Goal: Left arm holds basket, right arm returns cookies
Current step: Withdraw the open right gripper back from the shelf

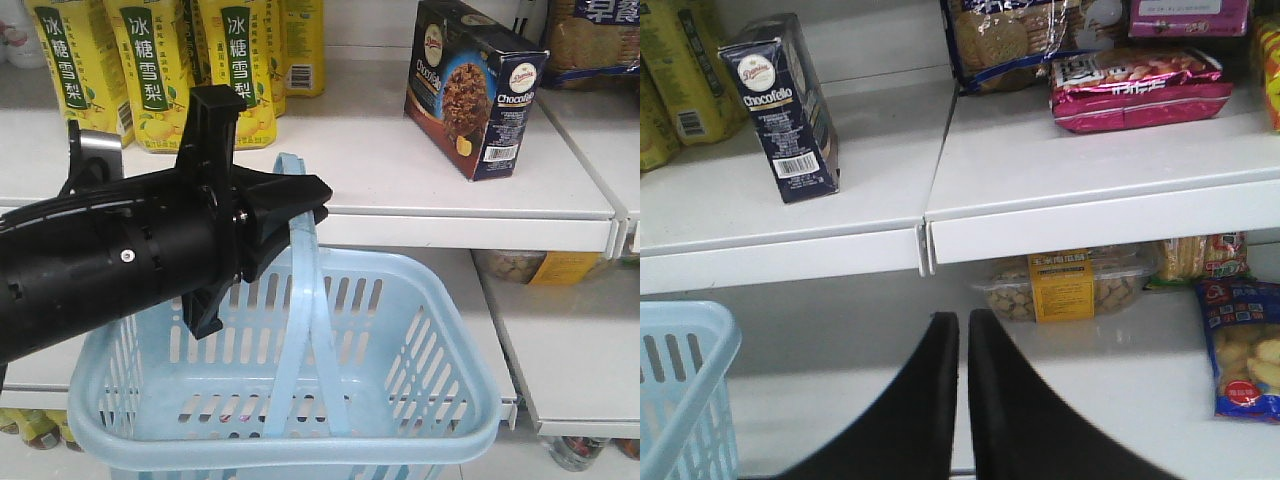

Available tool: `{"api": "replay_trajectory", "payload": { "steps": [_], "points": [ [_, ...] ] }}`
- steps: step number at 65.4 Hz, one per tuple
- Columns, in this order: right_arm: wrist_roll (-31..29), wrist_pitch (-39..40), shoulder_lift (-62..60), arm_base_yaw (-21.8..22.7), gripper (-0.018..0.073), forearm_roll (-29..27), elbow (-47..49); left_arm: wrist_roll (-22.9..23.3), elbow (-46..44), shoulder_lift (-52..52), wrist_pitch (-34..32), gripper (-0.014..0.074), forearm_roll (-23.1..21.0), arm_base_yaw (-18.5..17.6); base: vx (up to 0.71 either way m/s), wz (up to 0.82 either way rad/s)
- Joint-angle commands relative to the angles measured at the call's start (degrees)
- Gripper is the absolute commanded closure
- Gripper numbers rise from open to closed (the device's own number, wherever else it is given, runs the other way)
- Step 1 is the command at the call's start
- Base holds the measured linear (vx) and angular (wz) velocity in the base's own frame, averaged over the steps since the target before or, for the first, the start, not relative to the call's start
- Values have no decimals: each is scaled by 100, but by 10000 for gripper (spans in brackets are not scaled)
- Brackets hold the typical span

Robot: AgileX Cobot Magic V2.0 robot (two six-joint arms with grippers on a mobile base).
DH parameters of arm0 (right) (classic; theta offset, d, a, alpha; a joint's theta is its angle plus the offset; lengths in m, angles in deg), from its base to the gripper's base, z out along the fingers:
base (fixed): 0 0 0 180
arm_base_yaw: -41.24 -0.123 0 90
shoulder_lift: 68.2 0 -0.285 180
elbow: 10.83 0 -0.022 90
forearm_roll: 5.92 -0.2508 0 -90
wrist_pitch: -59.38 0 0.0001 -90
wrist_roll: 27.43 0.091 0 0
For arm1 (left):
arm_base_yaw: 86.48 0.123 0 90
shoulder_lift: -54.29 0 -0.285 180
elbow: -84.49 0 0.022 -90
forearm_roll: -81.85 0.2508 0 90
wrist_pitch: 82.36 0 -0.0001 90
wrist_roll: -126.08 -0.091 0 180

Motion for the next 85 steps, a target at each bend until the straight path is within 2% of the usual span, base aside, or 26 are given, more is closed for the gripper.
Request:
{"api": "replay_trajectory", "payload": {
  "steps": [1,38,60,67,85],
  "points": [
    [-26,336,97,23,570,102,95,-184,-252,171,-119,599,-92,33,0,0],
    [-26,336,97,23,570,107,95,-200,-252,171,-138,599,-88,33,0,0],
    [-26,336,97,23,570,107,95,-203,-252,414,-791,599,-31,33,0,0],
    [-26,343,97,23,570,108,95,-411,-240,626,-992,599,114,33,0,0],
    [-26,343,97,23,570,108,95,-434,352,1096,-389,599,50,551,0,0]
  ]
}}
